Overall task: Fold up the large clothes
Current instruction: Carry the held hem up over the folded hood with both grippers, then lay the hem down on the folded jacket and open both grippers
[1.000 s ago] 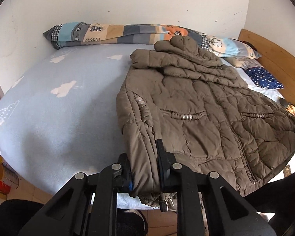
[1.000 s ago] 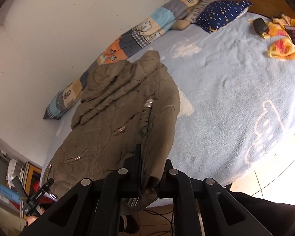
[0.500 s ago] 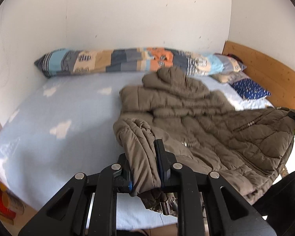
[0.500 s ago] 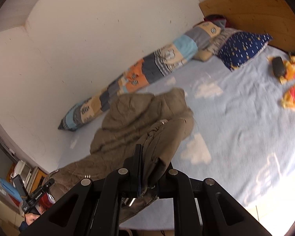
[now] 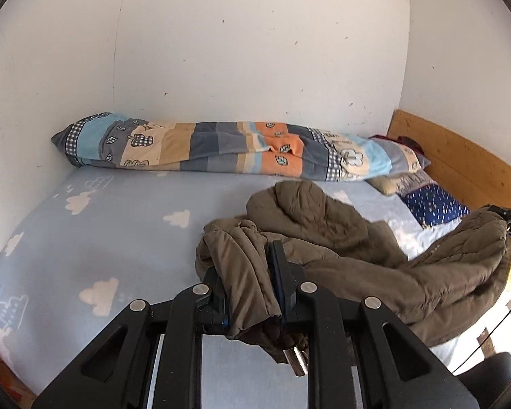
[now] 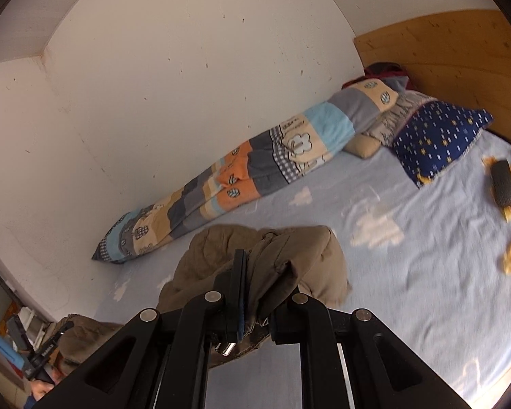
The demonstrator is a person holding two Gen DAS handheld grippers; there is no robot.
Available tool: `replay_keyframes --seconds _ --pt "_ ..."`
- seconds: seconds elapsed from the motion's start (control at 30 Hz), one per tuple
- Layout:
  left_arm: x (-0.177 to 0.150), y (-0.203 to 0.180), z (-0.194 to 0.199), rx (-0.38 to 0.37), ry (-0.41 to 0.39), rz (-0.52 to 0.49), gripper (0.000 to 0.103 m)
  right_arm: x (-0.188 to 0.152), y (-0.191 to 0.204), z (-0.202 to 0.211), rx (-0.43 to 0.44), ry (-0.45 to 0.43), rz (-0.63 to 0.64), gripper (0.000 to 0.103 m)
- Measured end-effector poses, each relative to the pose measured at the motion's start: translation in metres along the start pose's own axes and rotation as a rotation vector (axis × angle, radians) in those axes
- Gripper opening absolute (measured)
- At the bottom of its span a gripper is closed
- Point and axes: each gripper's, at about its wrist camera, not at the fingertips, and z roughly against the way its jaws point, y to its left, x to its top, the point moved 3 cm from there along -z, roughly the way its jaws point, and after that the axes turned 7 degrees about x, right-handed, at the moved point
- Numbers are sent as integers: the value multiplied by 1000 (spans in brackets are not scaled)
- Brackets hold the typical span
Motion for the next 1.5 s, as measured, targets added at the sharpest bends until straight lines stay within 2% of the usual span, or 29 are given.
replay_keyframes --seconds 0.27,0.5,0.63,0.73,0.93,1.07,1.13,1.2,1.23,1.27,1.3,1.33,1.4,1.5 --pt "59 4 -75 6 9 33 19 49 -4 -82 -60 -3 52 10" --pt "84 5 -177 91 55 25 19 70 -33 -178 -140 39 87 10" --pt "78 5 -246 137 121 10 19 60 -60 -244 -193 99 108 10" --pt "62 5 -299 170 183 2 19 46 -83 -288 -243 150 122 10" --pt "33 7 -360 178 233 -5 22 15 -131 -348 -308 255 78 11" --pt "32 11 -373 155 252 19 23 10 -148 -358 -284 296 5 12" --pt "37 15 -368 127 264 49 27 14 -152 -348 -227 291 -60 16" --pt "48 27 -356 64 276 118 32 18 -152 -334 -170 285 -110 22" --pt "54 33 -348 41 274 159 39 21 -151 -323 -135 273 -134 28" --pt "59 39 -339 40 265 195 47 28 -149 -312 -115 253 -150 46" --pt "66 46 -328 72 242 226 71 36 -146 -298 -112 223 -161 56" --pt "74 56 -314 114 194 260 79 47 -145 -279 -113 179 -172 75" --pt "91 74 -285 124 122 326 79 60 -140 -255 -90 129 -197 76" --pt "96 79 -253 115 103 369 79 66 -119 -215 -56 80 -200 76"
